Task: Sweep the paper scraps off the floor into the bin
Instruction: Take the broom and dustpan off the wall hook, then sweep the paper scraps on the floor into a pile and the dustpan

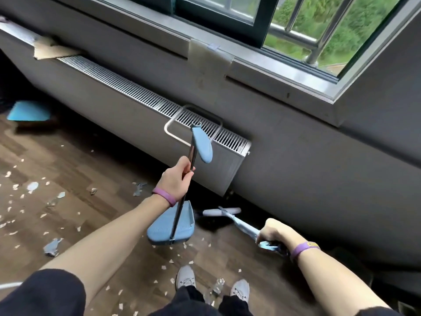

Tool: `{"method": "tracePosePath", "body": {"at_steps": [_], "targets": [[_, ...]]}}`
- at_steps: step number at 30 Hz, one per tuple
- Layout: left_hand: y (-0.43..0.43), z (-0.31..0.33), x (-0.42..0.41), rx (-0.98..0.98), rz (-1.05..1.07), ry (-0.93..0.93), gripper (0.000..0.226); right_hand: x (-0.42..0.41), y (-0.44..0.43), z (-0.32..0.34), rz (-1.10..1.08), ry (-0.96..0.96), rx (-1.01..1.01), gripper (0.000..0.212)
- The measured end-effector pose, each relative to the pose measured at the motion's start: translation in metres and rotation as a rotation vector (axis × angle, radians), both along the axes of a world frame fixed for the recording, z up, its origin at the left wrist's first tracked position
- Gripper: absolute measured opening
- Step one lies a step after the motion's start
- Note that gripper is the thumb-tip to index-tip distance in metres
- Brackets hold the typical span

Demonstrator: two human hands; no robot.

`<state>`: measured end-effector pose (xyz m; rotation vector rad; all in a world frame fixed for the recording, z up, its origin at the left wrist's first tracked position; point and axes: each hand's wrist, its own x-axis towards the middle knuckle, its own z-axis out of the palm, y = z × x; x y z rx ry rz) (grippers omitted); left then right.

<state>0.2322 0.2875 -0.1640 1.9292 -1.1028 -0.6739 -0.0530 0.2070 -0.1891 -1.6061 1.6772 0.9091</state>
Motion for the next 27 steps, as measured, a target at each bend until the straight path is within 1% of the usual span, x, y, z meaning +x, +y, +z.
{"method": "tracePosePath", "body": {"at_steps": [3, 8, 11, 12, 13, 14, 15, 16, 17, 18, 19, 20, 22, 23, 24, 25, 26, 27], "targets": [[-0.006, -0.003, -0.009, 0.049, -0.026, 0.012, 0.03, -0.015, 0.0, -0.002, -0.066, -0.002, -0.002, 0.025], [-0.01, -0.023, -0.022, 0.219, -0.075, 0.123, 0.016, -0.043, 0.008, -0.006, -0.184, -0.038, -0.019, 0.024], [-0.016, -0.029, -0.039, 0.267, -0.184, 0.174, 0.023, -0.062, 0.019, -0.006, -0.279, -0.053, -0.03, 0.019], [-0.021, -0.036, -0.046, 0.312, -0.212, 0.206, 0.016, -0.069, 0.022, -0.005, -0.312, -0.066, -0.037, 0.017], [-0.027, -0.029, -0.061, 0.341, -0.243, 0.202, 0.01, -0.077, 0.026, -0.002, -0.349, -0.077, -0.035, 0.015], [-0.034, -0.025, -0.074, 0.367, -0.262, 0.2, 0.024, -0.086, 0.028, 0.0, -0.377, -0.086, -0.032, 0.015], [-0.041, -0.02, -0.09, 0.392, -0.321, 0.183, 0.042, -0.096, 0.03, 0.002, -0.394, -0.094, -0.034, 0.015], [-0.046, -0.013, -0.106, 0.487, -0.372, 0.132, 0.052, -0.107, 0.032, 0.003, -0.402, -0.099, -0.035, 0.015], [-0.049, -0.003, -0.125, 0.553, -0.437, 0.057, 0.051, -0.118, 0.034, 0.005, -0.405, -0.104, -0.034, 0.015], [-0.053, 0.001, -0.14, 0.587, -0.502, 0.006, 0.043, -0.131, 0.037, 0.007, -0.41, -0.109, -0.034, 0.015], [-0.059, -0.005, -0.153, 0.582, -0.572, -0.042, 0.039, -0.144, 0.039, 0.008, -0.412, -0.106, -0.035, 0.014], [-0.061, -0.002, -0.165, 0.646, -0.629, -0.118, 0.042, -0.156, 0.042, 0.008, -0.41, -0.1, -0.039, 0.013], [-0.064, -0.009, -0.185, 0.637, -0.669, -0.21, 0.049, -0.181, 0.051, 0.009, -0.402, -0.097, -0.05, 0.014], [-0.069, -0.009, -0.199, 0.569, -0.671, -0.215, 0.042, -0.194, 0.055, 0.007, -0.408, -0.106, -0.058, 0.017], [-0.074, -0.009, -0.21, 0.557, -0.675, -0.244, 0.031, -0.207, 0.06, 0.005, -0.413, -0.115, -0.061, 0.022], [-0.078, -0.014, -0.219, 0.563, -0.729, -0.297, 0.024, -0.219, 0.067, 0.003, -0.426, -0.12, -0.056, 0.025], [-0.084, -0.024, -0.227, 0.574, -0.787, -0.348, 0.022, -0.23, 0.075, 0.002, -0.453, -0.127, -0.048, 0.024], [-0.087, -0.021, -0.239, 0.542, -0.862, -0.416, 0.025, -0.239, 0.083, 0.002, -0.491, -0.13, -0.037, 0.02]]}}
